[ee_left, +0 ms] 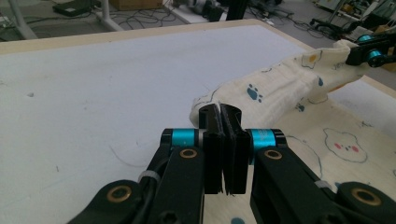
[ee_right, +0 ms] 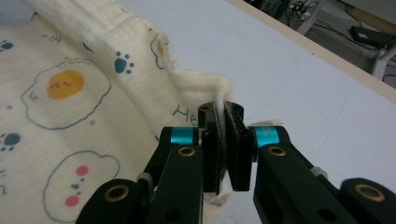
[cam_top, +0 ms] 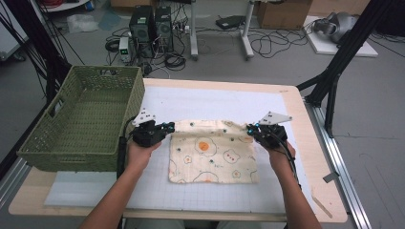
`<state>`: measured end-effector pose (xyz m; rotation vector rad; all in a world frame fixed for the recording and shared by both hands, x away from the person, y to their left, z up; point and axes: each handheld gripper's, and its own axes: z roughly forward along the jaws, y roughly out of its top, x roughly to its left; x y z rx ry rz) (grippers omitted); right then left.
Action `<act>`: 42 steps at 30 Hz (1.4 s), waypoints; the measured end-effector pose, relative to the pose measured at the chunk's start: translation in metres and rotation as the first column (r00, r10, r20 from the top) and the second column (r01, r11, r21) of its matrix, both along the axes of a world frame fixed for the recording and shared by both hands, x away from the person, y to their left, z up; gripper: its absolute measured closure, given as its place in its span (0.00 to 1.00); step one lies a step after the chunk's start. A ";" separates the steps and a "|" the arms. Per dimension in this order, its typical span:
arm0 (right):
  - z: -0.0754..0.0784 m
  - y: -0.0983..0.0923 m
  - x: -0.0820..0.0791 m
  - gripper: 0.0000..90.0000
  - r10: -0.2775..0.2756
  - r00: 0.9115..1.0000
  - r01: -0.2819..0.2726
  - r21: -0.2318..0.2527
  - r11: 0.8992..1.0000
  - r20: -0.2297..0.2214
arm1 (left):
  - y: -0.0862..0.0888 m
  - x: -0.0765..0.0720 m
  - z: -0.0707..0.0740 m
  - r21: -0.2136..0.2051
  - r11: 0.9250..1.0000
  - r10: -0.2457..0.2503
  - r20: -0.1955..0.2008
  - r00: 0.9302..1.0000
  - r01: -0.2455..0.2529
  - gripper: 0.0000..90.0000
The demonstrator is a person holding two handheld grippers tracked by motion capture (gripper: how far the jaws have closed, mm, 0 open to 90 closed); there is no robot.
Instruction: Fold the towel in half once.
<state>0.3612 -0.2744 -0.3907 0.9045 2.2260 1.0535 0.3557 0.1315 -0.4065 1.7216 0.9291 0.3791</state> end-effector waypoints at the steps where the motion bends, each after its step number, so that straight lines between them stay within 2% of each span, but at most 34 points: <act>1: -0.001 0.000 -0.003 0.96 0.001 1.000 -0.001 0.000 1.000 0.003 | 0.001 -0.003 -0.001 0.003 1.000 -0.003 0.001 1.000 0.002 0.97; 5: -0.007 -0.003 -0.016 0.96 0.002 1.000 -0.002 0.010 1.000 -0.003 | 0.003 -0.014 -0.005 -0.005 1.000 -0.019 -0.002 1.000 0.019 0.97; 8: -0.012 -0.004 -0.024 0.96 0.002 1.000 -0.002 0.007 1.000 -0.008 | 0.001 -0.021 -0.008 0.016 0.999 -0.038 0.009 0.999 0.037 0.97; 11: -0.015 -0.005 -0.031 0.96 0.001 1.000 -0.001 0.014 1.000 -0.009 | -0.001 -0.027 -0.009 0.009 0.999 -0.051 0.011 0.999 0.051 0.97; 14: -0.019 -0.005 -0.037 0.96 0.003 1.000 -0.003 0.014 1.000 -0.012 | -0.001 -0.032 -0.012 0.028 0.998 -0.060 0.014 0.998 0.059 0.97; 17: -0.023 -0.006 -0.044 0.96 0.009 1.000 -0.009 0.021 1.000 -0.013 | 0.000 -0.037 -0.014 0.020 0.998 -0.063 0.010 0.998 0.063 0.97; 27: -0.032 -0.010 -0.066 0.95 0.030 1.000 -0.030 0.033 0.999 -0.009 | 0.004 -0.051 -0.025 0.019 0.996 -0.088 -0.018 0.996 0.088 0.97; 36: -0.039 -0.017 -0.089 0.95 0.063 0.998 -0.062 0.037 0.997 -0.016 | 0.004 -0.070 -0.030 0.043 0.989 -0.138 -0.034 0.990 0.139 0.97; 40: -0.042 -0.018 -0.098 0.95 0.085 0.996 -0.084 0.038 0.996 -0.027 | 0.007 -0.075 -0.034 0.049 0.988 -0.146 -0.055 0.988 0.149 0.97; 42: -0.041 -0.019 -0.101 0.95 0.090 0.996 -0.089 0.039 0.995 -0.021 | 0.008 -0.077 -0.035 0.053 0.985 -0.161 -0.071 0.984 0.165 0.96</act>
